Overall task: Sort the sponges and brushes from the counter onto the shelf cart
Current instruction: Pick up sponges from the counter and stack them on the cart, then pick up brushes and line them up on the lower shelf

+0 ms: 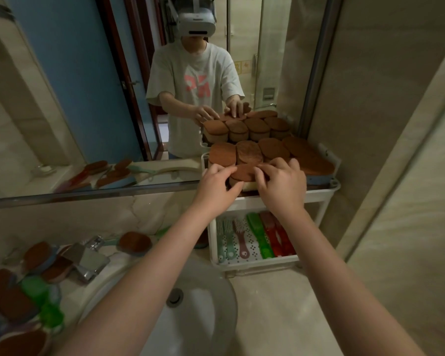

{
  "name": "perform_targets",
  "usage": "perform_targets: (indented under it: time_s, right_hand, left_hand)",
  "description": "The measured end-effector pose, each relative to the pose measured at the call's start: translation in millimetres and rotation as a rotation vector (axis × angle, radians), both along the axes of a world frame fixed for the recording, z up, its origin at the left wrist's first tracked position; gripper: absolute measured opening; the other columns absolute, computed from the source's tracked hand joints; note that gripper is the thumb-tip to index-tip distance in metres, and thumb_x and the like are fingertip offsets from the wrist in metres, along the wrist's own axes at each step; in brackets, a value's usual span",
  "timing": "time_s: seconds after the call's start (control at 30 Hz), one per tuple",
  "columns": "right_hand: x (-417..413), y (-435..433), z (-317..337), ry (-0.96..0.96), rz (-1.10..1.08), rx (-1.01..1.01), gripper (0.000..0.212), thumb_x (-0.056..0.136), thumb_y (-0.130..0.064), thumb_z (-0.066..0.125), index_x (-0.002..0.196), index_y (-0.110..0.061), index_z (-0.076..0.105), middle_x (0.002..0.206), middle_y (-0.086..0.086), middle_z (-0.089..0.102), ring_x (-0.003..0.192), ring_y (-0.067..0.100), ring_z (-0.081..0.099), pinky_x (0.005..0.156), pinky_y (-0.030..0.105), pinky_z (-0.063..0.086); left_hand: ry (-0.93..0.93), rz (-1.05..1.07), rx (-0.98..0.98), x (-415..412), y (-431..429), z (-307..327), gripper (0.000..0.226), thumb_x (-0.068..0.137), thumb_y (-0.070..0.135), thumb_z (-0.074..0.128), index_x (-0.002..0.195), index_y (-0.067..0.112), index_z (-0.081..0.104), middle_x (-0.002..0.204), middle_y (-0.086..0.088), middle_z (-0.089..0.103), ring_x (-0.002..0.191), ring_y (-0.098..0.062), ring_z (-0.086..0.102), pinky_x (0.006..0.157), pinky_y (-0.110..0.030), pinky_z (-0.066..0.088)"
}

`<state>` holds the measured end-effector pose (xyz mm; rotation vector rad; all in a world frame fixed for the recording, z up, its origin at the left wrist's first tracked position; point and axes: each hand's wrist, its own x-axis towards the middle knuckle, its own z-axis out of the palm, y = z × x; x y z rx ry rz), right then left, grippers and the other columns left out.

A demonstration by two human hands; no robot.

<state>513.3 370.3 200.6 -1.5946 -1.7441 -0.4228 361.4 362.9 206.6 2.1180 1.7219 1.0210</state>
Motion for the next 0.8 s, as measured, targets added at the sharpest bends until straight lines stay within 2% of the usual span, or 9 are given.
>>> perform_targets:
  time_s: [0.17, 0.27, 0.33, 0.43, 0.57, 0.7, 0.8]
  right_hand:
    - [-1.5, -7.7, -1.8, -0.016, -0.039, 0.036, 0.032, 0.09, -0.038, 0.051, 0.091, -0.019, 0.077, 0.097, 0.0, 0.072, 0.096, 0.031, 0.055, 0.074, 0.038, 0.038]
    - [-3.5, -14.0, -4.2, 0.01, -0.032, 0.093, 0.028, 0.089, -0.035, 0.053, 0.092, -0.018, 0.075, 0.106, 0.003, 0.07, 0.107, 0.031, 0.054, 0.086, 0.042, 0.036]
    - [-8.6, -18.5, -4.2, 0.012, 0.007, 0.111, 0.026, 0.088, -0.033, 0.053, 0.096, -0.018, 0.072, 0.113, 0.005, 0.067, 0.113, 0.03, 0.051, 0.092, 0.043, 0.034]
    - [-28.1, -29.9, -5.1, 0.011, 0.136, 0.147, 0.025, 0.084, -0.031, 0.051, 0.097, -0.02, 0.069, 0.11, 0.003, 0.065, 0.108, 0.027, 0.048, 0.087, 0.039, 0.035]
    - [-76.9, -49.9, -14.3, -0.015, 0.335, 0.154, 0.024, 0.081, -0.027, 0.054, 0.098, -0.016, 0.066, 0.096, 0.005, 0.062, 0.091, 0.026, 0.05, 0.073, 0.035, 0.036]
    - [-140.6, -68.2, -28.4, 0.012, 0.537, -0.008, 0.022, 0.081, -0.025, 0.054, 0.096, -0.013, 0.065, 0.094, 0.006, 0.062, 0.085, 0.027, 0.058, 0.071, 0.036, 0.042]
    - [-194.1, -80.9, -45.4, 0.076, 0.664, -0.235, 0.02, 0.083, -0.019, 0.06, 0.1, -0.01, 0.066, 0.095, 0.008, 0.065, 0.085, 0.029, 0.062, 0.071, 0.036, 0.048]
  left_hand:
    - [0.043, 0.002, -0.074, -0.6, 1.6, 3.1, 0.053, 0.092, 0.037, 0.05, 0.141, 0.021, 0.04, 0.127, -0.005, 0.042, 0.125, -0.022, 0.032, 0.104, -0.028, 0.026]
    - [-0.031, -0.015, -0.063, -4.1, -0.1, 0.8, 0.052, 0.093, 0.034, 0.05, 0.141, 0.021, 0.039, 0.131, -0.004, 0.04, 0.127, -0.02, 0.033, 0.107, -0.031, 0.03]
    - [-0.135, -0.003, 0.002, -9.1, -4.8, -0.5, 0.047, 0.093, 0.03, 0.052, 0.137, 0.018, 0.045, 0.129, -0.004, 0.042, 0.124, -0.018, 0.038, 0.104, -0.03, 0.036]
    - [-0.238, 0.074, 0.101, -26.7, -17.7, -1.9, 0.032, 0.092, 0.024, 0.053, 0.123, 0.013, 0.056, 0.123, -0.004, 0.048, 0.117, -0.016, 0.045, 0.096, -0.023, 0.036]
    - [-0.327, 0.183, 0.122, -74.1, -40.2, -15.2, 0.021, 0.092, 0.019, 0.053, 0.11, 0.013, 0.061, 0.115, -0.003, 0.053, 0.109, -0.016, 0.052, 0.096, -0.03, 0.045]
    - [-0.335, 0.277, 0.077, -139.4, -72.0, -35.9, 0.019, 0.092, 0.017, 0.053, 0.107, 0.01, 0.062, 0.11, -0.003, 0.055, 0.101, -0.013, 0.052, 0.09, -0.026, 0.043]
    - [-0.333, 0.374, 0.006, -197.9, -97.4, -56.7, 0.02, 0.089, 0.017, 0.056, 0.104, 0.006, 0.064, 0.109, -0.011, 0.06, 0.099, -0.017, 0.054, 0.086, -0.023, 0.039]
